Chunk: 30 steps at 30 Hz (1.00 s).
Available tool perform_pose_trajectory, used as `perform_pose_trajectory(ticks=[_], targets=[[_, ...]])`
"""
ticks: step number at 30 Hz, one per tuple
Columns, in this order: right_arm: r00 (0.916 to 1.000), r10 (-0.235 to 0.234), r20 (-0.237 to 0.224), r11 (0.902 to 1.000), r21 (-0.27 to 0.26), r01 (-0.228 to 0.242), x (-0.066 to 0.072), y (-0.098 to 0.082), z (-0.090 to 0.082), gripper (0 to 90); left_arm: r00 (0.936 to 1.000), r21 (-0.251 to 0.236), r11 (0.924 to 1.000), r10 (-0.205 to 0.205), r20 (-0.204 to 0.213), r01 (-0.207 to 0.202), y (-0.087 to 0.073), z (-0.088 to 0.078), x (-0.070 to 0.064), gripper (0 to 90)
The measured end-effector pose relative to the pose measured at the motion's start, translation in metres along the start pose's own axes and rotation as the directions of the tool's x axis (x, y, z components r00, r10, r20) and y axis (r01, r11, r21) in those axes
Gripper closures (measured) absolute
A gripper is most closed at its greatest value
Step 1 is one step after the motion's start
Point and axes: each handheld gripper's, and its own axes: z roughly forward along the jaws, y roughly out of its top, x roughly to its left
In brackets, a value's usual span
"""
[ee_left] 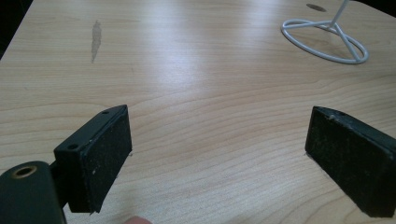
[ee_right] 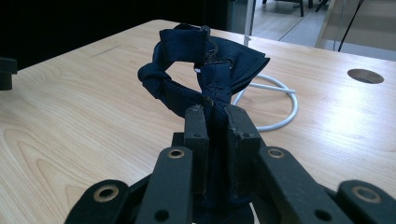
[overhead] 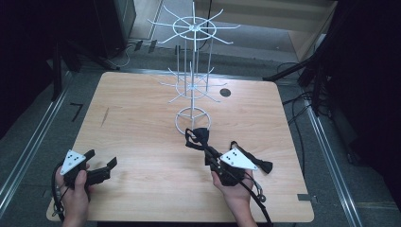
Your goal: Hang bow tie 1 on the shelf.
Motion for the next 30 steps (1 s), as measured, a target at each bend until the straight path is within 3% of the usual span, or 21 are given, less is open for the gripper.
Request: perform_pose_trajectory(ticks=[30], targets=[[0.9987,-0.007,0.051,0.9958,-0.091,0.012,-0.009,0.027,-0.017,81.3,1.0,0.0,1.0,0.0,0.0,0.0,0.0,0.0,0.0,8.1]])
